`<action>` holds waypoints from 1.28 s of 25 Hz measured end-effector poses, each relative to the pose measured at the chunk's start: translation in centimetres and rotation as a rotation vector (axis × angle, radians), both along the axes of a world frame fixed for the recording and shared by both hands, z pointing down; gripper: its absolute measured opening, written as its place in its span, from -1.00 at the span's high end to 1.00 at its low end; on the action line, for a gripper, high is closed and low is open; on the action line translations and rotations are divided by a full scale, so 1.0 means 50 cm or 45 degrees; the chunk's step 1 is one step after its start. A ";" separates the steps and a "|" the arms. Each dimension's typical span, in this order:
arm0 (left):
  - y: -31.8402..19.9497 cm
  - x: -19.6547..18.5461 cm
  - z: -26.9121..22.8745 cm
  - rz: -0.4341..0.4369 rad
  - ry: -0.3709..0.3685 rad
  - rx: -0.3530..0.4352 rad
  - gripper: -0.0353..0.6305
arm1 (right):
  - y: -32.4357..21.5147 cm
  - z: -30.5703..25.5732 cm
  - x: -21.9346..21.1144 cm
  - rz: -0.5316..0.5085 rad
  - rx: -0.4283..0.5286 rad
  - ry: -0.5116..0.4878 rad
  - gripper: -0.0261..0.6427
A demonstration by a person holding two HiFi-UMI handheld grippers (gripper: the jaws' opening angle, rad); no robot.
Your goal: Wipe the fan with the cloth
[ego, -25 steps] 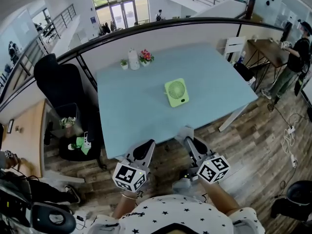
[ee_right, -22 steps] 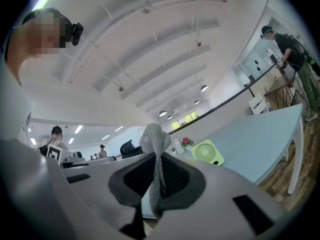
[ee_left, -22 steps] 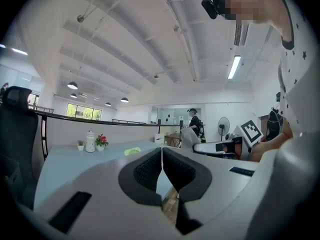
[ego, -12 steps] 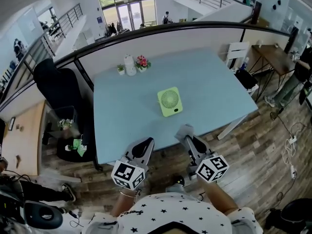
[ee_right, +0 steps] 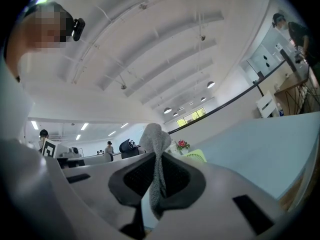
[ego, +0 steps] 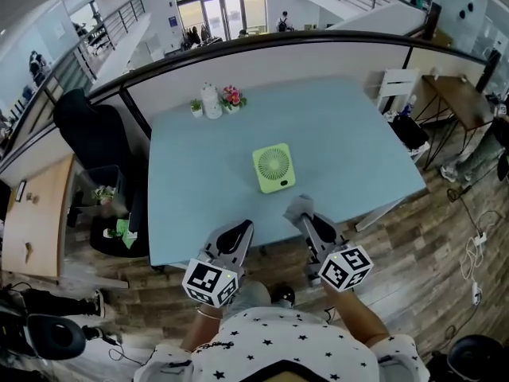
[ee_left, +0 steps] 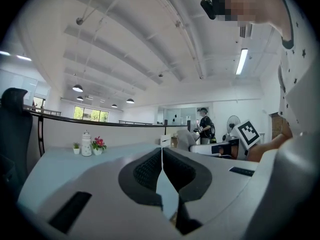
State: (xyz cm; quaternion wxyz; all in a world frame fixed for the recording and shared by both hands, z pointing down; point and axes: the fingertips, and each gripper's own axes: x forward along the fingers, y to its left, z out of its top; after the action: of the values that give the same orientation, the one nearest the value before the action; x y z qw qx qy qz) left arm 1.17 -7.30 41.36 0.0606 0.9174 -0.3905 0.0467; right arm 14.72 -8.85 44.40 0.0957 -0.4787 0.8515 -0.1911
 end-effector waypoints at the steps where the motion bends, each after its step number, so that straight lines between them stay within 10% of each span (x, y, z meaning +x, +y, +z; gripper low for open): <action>1: -0.007 -0.006 0.003 -0.016 0.002 -0.003 0.80 | -0.010 0.003 -0.001 -0.006 -0.003 0.007 0.85; 32: -0.400 -0.170 0.085 -0.297 0.083 -0.134 0.80 | -0.456 0.219 -0.224 -0.376 -0.266 0.478 0.84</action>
State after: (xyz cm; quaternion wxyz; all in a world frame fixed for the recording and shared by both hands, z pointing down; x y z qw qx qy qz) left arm -7.31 -27.31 45.62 0.1263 0.8624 -0.4893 0.0301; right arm 3.53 -31.65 55.33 -0.1429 -0.3836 0.8907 -0.1979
